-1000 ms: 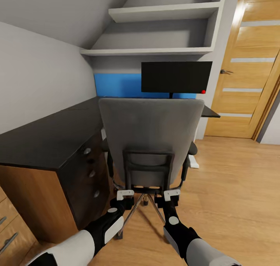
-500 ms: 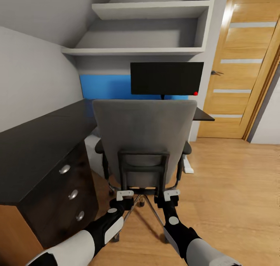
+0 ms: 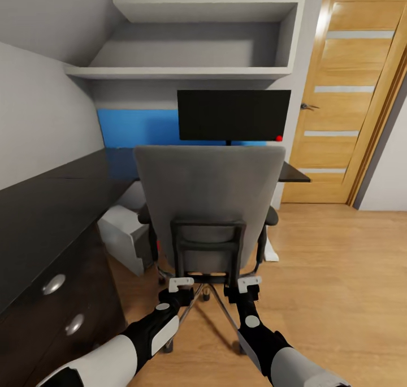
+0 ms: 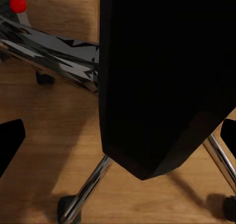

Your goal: In the bedroom, organize the workspace by keeping the computer under the desk, ensuring the monitor is on the desk, placing the keyboard on the desk next to the monitor, placing the mouse on the desk next to the keyboard, moving the folder from the swivel chair onto the desk next to the mouse, stacking the notebook on top of the folder with the pen on top of the notebook, and positioning the swivel chair next to the desk.

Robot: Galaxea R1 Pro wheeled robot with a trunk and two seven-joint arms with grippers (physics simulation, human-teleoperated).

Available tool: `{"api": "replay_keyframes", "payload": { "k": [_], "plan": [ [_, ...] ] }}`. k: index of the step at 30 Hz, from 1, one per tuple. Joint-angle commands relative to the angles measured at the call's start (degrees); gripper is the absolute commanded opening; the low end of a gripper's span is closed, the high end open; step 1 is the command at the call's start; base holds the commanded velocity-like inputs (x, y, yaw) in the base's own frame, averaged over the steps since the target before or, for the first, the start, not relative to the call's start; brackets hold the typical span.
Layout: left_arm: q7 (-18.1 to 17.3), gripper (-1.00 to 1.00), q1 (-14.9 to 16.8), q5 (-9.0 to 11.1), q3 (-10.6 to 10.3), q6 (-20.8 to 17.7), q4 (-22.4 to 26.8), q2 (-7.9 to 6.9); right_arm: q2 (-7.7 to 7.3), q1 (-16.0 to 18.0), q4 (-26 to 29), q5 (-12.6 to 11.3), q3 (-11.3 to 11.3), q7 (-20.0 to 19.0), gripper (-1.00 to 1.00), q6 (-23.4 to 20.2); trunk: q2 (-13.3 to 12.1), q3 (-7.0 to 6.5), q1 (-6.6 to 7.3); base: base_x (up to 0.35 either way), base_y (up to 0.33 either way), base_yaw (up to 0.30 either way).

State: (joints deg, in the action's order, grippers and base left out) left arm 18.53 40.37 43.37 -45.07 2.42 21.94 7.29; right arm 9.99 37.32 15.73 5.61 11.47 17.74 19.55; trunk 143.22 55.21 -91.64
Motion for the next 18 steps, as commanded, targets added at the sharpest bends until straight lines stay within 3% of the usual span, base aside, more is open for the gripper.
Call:
{"api": "replay_keyframes", "payload": {
  "k": [1,18],
  "plan": [
    [0.37,1.0,0.06,0.75,-0.29,0.28,-0.07,-0.07,0.0,0.05,-0.08,0.28,-0.4,0.73,1.0,0.13,0.01,0.05,-0.03,0.32,0.0,-0.001],
    [0.37,1.0,0.06,0.71,-0.28,0.31,-0.08,-0.08,0.0,0.05,-0.04,0.28,-0.38,0.64,1.0,0.13,0.01,0.05,-0.03,0.32,0.0,0.0]
  ]
}}
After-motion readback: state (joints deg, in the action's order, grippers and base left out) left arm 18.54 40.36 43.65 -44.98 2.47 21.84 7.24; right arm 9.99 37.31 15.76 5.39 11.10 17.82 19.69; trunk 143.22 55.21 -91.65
